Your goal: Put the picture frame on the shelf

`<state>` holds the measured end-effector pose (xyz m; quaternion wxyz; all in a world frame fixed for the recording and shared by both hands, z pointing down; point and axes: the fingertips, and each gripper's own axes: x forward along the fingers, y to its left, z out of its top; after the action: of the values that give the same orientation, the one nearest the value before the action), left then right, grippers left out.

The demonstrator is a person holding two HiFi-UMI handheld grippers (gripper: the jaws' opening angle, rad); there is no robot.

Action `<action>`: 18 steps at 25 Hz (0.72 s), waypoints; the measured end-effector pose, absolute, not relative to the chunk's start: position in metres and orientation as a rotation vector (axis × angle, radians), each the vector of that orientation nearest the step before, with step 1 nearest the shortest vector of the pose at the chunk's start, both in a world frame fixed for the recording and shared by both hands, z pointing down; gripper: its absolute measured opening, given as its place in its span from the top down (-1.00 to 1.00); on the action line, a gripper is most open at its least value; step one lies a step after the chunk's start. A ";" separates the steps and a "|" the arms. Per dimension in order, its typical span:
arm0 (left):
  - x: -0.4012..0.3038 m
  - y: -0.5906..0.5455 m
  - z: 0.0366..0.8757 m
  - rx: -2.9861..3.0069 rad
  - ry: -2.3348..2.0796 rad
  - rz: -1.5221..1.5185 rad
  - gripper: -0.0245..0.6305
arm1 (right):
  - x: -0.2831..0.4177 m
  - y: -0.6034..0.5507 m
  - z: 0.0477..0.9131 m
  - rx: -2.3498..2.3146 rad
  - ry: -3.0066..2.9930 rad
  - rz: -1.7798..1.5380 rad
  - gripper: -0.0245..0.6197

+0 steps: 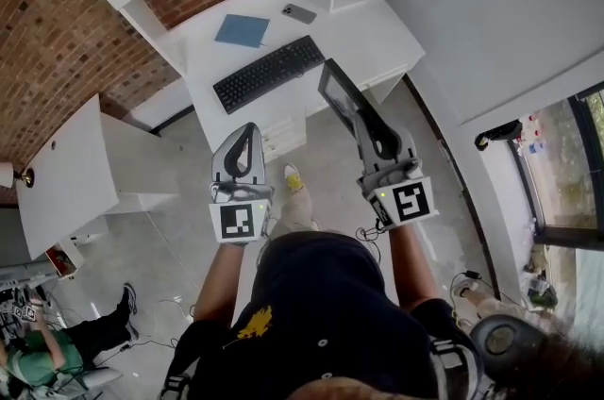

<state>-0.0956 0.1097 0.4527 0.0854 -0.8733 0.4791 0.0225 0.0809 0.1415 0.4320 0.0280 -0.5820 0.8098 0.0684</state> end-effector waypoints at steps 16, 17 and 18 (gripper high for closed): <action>-0.104 -0.031 0.448 -2.609 1.457 0.051 0.87 | 0.063 0.016 0.420 -1.741 2.551 0.273 0.83; -0.101 -0.040 0.448 -2.609 1.455 0.051 0.87 | 0.064 0.008 0.419 -1.737 2.548 0.271 0.83; -0.098 -0.049 0.446 -2.609 1.452 0.051 0.87 | 0.067 -0.001 0.417 -1.731 2.544 0.271 0.83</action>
<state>-0.0976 -0.0487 0.4460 0.0776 -0.8710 0.4848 0.0171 0.0665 -0.0013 0.4174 0.0263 -0.5602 0.8233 0.0877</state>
